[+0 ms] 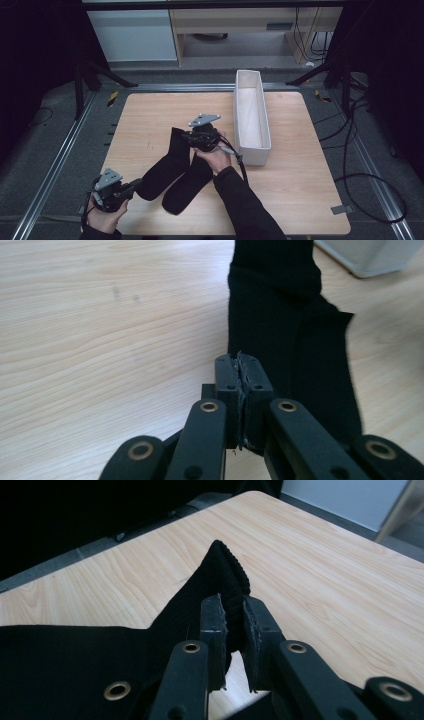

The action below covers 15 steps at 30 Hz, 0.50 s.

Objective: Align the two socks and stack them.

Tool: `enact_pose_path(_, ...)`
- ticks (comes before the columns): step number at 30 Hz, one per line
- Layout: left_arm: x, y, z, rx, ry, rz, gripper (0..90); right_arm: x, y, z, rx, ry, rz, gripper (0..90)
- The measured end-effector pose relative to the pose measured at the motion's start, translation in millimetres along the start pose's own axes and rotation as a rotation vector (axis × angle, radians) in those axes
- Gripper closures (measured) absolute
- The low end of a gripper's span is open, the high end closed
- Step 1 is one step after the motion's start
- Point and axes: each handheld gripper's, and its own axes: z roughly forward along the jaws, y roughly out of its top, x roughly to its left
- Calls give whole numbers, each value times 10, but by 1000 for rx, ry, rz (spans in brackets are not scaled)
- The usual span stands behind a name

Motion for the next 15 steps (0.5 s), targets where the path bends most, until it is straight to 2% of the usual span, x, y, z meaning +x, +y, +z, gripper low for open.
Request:
enact_pose_path(2, -102, 37, 25, 4, -26, 19, 874, -59, -30, -88, 4, -16, 4, 810)
enact_pose_path(3, -102, 37, 25, 4, -26, 19, 874, -76, -43, -116, 8, -20, 5, 810)
enact_pose_path(7, -259, 55, 98, 22, -66, 45, 874, -148, -116, -232, 21, -38, 7, 810)
enact_pose_path(15, -513, 20, 298, 78, -134, 74, 874, -215, -258, -382, 57, -45, -4, 808)
